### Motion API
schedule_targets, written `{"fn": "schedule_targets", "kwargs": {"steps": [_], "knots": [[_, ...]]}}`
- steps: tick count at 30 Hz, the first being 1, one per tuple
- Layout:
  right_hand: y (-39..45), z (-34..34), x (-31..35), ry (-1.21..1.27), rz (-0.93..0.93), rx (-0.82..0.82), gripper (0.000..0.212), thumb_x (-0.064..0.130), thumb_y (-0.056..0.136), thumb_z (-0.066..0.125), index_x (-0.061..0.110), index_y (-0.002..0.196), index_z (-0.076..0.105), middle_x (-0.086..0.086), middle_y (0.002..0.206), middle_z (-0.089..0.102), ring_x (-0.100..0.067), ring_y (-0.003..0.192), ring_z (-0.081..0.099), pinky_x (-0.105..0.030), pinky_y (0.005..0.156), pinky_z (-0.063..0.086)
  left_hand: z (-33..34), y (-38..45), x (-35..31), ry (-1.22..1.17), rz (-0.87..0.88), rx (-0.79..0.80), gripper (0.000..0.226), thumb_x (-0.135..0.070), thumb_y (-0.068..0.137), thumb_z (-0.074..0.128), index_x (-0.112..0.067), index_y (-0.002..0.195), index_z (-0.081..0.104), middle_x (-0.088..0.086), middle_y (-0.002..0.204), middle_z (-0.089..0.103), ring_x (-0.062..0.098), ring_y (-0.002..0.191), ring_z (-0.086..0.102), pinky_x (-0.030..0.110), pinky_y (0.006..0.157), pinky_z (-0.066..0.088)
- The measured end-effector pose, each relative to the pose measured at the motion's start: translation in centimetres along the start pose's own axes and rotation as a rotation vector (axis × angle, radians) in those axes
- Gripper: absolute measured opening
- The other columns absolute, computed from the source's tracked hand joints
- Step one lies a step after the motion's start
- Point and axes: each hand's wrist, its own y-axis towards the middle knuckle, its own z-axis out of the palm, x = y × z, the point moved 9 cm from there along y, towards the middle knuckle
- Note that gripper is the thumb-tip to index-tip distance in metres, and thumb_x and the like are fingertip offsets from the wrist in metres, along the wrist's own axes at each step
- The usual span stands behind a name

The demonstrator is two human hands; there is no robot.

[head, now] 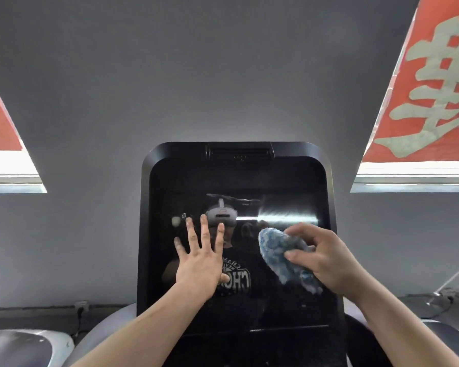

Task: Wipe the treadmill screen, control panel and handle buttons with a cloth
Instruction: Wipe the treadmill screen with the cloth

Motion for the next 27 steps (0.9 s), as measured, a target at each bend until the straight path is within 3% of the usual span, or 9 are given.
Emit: {"fn": "schedule_targets", "kwargs": {"steps": [3,6,10,13,15,17,21,24,27], "knots": [[2.0,-1.6,3.0,-0.249,-0.161,-0.042,0.047,-0.006,0.086,0.068,0.04,0.092,0.07,0.011,0.087,0.069,-0.006,0.066,0.062,-0.036,0.065,0.052,0.0,0.0,0.0,0.006,-0.003,0.002,0.13,-0.072,0.089,0.06,-0.018,0.152,-0.04,0.029,0.147,-0.056,0.058,0.138,-0.045,0.076,0.121,0.005],[4.5,-2.8,4.7,-0.407,-0.321,-0.114,0.046,-0.009,0.089,0.061,0.035,0.09,0.074,0.018,0.104,0.054,-0.007,0.089,0.06,-0.022,0.075,0.048,0.0,0.1,0.0,0.017,-0.005,-0.002,0.13,-0.073,0.089,0.058,-0.018,0.152,-0.04,0.029,0.146,-0.057,0.059,0.137,-0.045,0.077,0.121,0.006],[8.3,-2.6,4.0,-0.555,-0.29,-0.105,0.049,-0.003,0.092,0.052,0.041,0.101,0.072,0.015,0.102,0.049,-0.012,0.087,0.059,-0.035,0.076,0.053,0.0,0.0,0.0,0.016,0.005,-0.014,0.129,-0.073,0.089,0.058,-0.017,0.153,-0.04,0.029,0.147,-0.056,0.059,0.137,-0.045,0.077,0.121,0.006],[10.0,-1.6,3.2,-0.625,-0.276,-0.145,0.053,0.001,0.091,0.049,0.047,0.117,0.058,0.01,0.104,0.05,-0.022,0.077,0.06,-0.042,0.068,0.055,0.0,-0.1,0.0,0.016,0.006,-0.037,0.129,-0.072,0.089,0.059,-0.018,0.154,-0.038,0.028,0.148,-0.055,0.058,0.138,-0.045,0.077,0.12,0.006],[10.9,-0.5,2.0,-0.709,-0.269,-0.177,0.054,0.0,0.091,0.054,0.043,0.123,0.056,0.009,0.109,0.049,-0.024,0.068,0.058,-0.039,0.057,0.051,0.1,0.0,0.0,0.013,0.0,-0.036,0.129,-0.071,0.089,0.06,-0.019,0.154,-0.039,0.028,0.149,-0.055,0.057,0.138,-0.046,0.077,0.12,0.005],[11.2,0.3,1.0,-0.833,-0.294,-0.26,0.048,-0.001,0.085,0.068,0.028,0.123,0.063,0.007,0.11,0.049,-0.022,0.074,0.055,-0.032,0.053,0.043,0.2,0.1,0.1,0.018,-0.004,-0.032,0.13,-0.072,0.089,0.059,-0.019,0.153,-0.04,0.027,0.148,-0.055,0.057,0.137,-0.046,0.076,0.12,0.004],[10.7,1.3,-0.2,-0.959,-0.369,-0.48,0.018,0.016,0.091,0.071,0.009,0.107,0.075,-0.002,0.118,0.063,-0.031,0.102,0.056,-0.047,0.075,0.053,0.4,0.3,0.2,0.011,-0.015,-0.021,0.13,-0.07,0.09,0.061,-0.019,0.152,-0.042,0.026,0.145,-0.059,0.056,0.136,-0.05,0.076,0.12,0.002],[10.7,2.3,-0.2,-0.978,-0.352,-0.494,0.034,0.038,0.092,0.075,0.008,0.108,0.071,-0.007,0.128,0.062,-0.034,0.108,0.054,-0.052,0.083,0.051,0.5,0.4,0.2,0.012,-0.021,-0.014,0.13,-0.07,0.09,0.06,-0.02,0.151,-0.043,0.026,0.143,-0.06,0.055,0.135,-0.05,0.076,0.12,0.001],[12.0,0.9,-0.3,-0.919,-0.379,-0.522,0.032,0.015,0.093,0.074,0.006,0.123,0.069,-0.005,0.123,0.066,-0.033,0.106,0.052,-0.051,0.085,0.055,0.4,0.3,0.2,0.021,-0.016,-0.01,0.129,-0.072,0.09,0.059,-0.02,0.15,-0.043,0.026,0.144,-0.06,0.055,0.135,-0.05,0.076,0.121,0.001]]}}
